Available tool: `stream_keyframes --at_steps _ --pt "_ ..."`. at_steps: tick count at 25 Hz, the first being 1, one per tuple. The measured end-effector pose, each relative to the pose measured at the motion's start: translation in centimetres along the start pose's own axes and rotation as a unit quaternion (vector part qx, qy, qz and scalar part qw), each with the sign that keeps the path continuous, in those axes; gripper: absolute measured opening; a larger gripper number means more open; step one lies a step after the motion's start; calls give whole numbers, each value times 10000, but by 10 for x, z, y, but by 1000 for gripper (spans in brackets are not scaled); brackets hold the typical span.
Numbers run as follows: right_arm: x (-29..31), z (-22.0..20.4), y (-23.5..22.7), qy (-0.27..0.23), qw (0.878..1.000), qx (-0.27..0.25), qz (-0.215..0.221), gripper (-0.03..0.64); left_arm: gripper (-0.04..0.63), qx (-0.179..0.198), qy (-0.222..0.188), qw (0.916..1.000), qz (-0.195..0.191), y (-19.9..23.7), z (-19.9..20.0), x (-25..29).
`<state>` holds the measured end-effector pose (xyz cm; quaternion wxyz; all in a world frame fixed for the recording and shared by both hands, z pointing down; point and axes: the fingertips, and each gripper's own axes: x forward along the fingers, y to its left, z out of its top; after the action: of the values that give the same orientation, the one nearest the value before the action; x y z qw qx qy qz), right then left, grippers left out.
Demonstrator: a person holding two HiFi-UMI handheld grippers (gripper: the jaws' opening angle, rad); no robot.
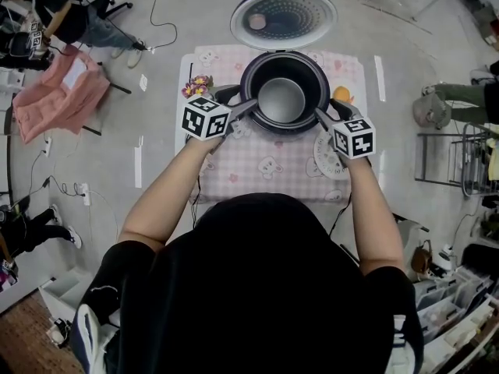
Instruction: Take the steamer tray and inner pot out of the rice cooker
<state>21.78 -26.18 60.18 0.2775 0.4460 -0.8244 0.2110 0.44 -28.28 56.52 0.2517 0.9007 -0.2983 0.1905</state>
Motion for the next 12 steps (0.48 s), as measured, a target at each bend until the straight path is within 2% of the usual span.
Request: stream_keyframes --at_steps 5,12 --pt "16 3 -9 48 9996 215 179 216 264 -107 49 9999 122 11 1 15" --pt "28 9 -22 -22 9990 418 154 215 264 -131 180 9990 396 25 -1 31"
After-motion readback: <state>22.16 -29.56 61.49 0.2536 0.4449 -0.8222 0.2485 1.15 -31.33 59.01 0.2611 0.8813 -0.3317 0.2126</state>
